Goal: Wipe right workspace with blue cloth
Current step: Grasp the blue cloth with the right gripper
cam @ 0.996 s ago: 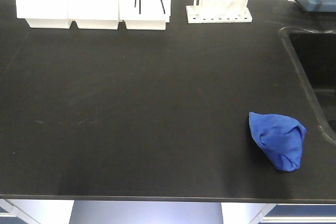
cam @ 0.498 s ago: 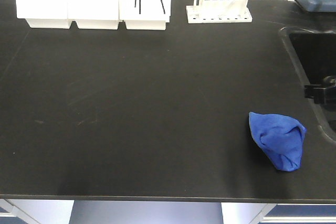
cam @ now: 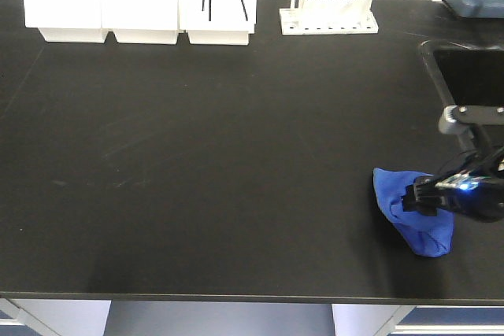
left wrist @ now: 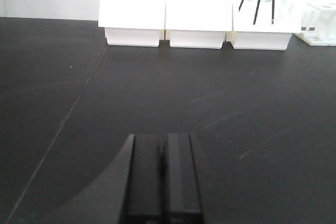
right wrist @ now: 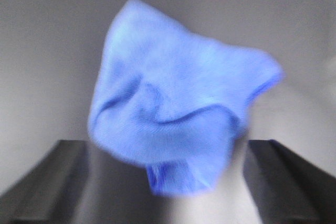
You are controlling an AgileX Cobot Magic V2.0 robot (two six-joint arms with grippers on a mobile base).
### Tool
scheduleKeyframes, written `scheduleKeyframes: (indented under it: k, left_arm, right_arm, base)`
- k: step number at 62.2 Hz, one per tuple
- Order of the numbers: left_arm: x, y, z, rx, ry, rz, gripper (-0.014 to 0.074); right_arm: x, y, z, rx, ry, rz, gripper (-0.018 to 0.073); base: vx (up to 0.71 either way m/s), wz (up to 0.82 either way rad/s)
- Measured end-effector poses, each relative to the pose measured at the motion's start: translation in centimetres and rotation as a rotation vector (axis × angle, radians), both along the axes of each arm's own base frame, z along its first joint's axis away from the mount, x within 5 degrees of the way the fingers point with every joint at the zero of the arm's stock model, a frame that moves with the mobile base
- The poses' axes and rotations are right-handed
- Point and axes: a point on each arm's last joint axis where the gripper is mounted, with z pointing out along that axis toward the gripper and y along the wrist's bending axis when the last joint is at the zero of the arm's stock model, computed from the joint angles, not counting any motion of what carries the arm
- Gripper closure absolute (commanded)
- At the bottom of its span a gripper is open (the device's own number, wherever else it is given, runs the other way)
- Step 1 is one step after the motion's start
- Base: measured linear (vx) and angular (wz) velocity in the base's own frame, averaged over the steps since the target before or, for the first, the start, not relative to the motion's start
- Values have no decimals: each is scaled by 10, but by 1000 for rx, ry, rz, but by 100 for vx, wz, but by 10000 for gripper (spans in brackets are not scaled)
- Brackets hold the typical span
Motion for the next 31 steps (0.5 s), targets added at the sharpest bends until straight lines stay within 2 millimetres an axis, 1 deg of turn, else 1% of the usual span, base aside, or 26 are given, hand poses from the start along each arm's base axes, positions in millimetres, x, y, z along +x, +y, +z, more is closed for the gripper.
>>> scheduleKeyframes:
  k: [6,14,24,28,30,31]
  left_arm:
    - [0,0,0,0,0,0,602]
    - [0,0,0,0,0,0,602]
    - [0,0,0,0,0,0,602]
    - [0,0,0,0,0,0,602]
    - [0,0,0,0,0,0,602]
    - [0,0,0,0,0,0,602]
  right_arm:
    - [8,0,-9,-3,-12,-6,1]
    - [18,-1,-16,-11,-48,-14,1]
    - [27,-2,-30,-20,-50,-23,8]
    - [30,-2,-36,-23,-40,-25,47]
    - [31,-2,-39,-25,-35,-25,82]
    - [31,-2,-40,-25,-33,-25,115]
  base:
    - [0,0]
    - [0,0]
    - [0,0]
    - [0,0]
    - [0,0]
    - [0,0]
